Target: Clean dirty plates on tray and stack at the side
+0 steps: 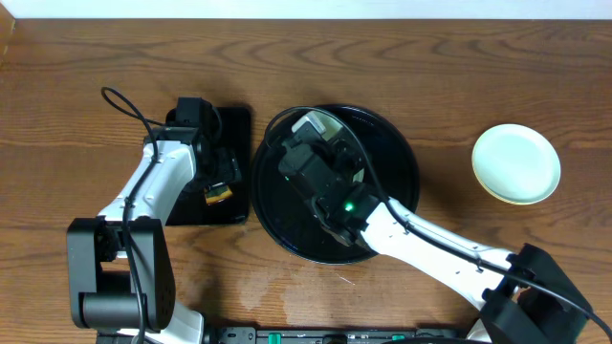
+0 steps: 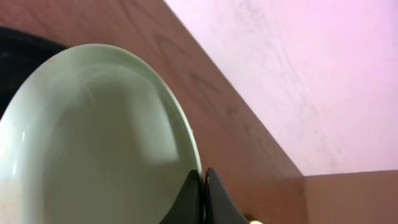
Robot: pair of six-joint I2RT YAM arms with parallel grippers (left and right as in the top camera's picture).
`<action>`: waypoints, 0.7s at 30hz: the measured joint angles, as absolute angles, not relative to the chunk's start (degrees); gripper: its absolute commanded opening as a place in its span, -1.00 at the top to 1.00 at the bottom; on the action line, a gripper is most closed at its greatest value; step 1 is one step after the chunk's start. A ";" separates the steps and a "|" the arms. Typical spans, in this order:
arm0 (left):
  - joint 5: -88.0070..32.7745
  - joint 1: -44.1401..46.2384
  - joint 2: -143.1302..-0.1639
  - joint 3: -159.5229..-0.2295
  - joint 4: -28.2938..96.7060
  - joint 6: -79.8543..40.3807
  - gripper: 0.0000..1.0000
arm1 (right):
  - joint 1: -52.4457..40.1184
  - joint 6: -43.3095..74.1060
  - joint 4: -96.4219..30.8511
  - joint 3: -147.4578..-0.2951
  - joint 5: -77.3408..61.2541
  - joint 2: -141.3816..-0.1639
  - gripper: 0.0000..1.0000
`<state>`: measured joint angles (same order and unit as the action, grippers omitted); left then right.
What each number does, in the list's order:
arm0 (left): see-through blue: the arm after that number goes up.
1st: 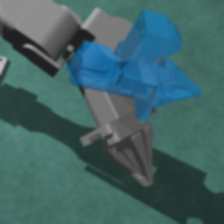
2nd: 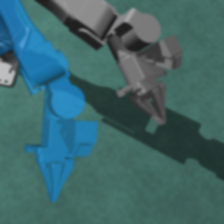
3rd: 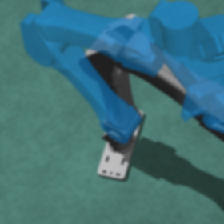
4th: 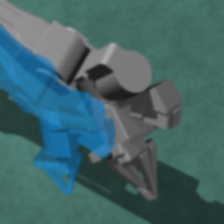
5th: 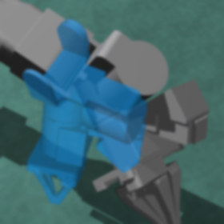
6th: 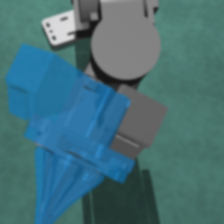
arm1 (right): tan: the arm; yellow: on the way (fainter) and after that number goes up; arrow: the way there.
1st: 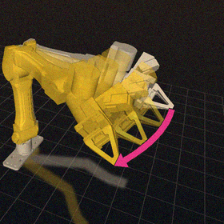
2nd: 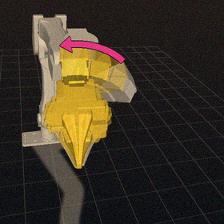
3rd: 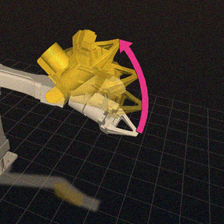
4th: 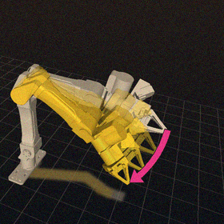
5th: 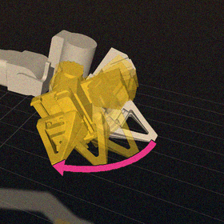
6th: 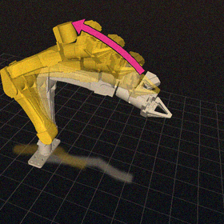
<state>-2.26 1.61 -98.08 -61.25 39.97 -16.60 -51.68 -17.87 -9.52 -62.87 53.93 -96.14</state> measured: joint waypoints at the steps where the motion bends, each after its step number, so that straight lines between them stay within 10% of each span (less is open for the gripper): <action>1: -2.26 1.61 -98.08 -61.25 39.97 -16.60 -0.70 | -51.68 -18.17 -9.39 -62.87 54.11 -96.01 0.98; 21: -2.26 1.61 -98.08 -61.25 39.97 -16.60 -0.70 | -51.70 -24.05 -4.34 -62.87 57.71 -95.39 0.98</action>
<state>-2.26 1.61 -98.08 -61.25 39.97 -16.60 -51.70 -24.05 -4.34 -62.87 57.71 -95.39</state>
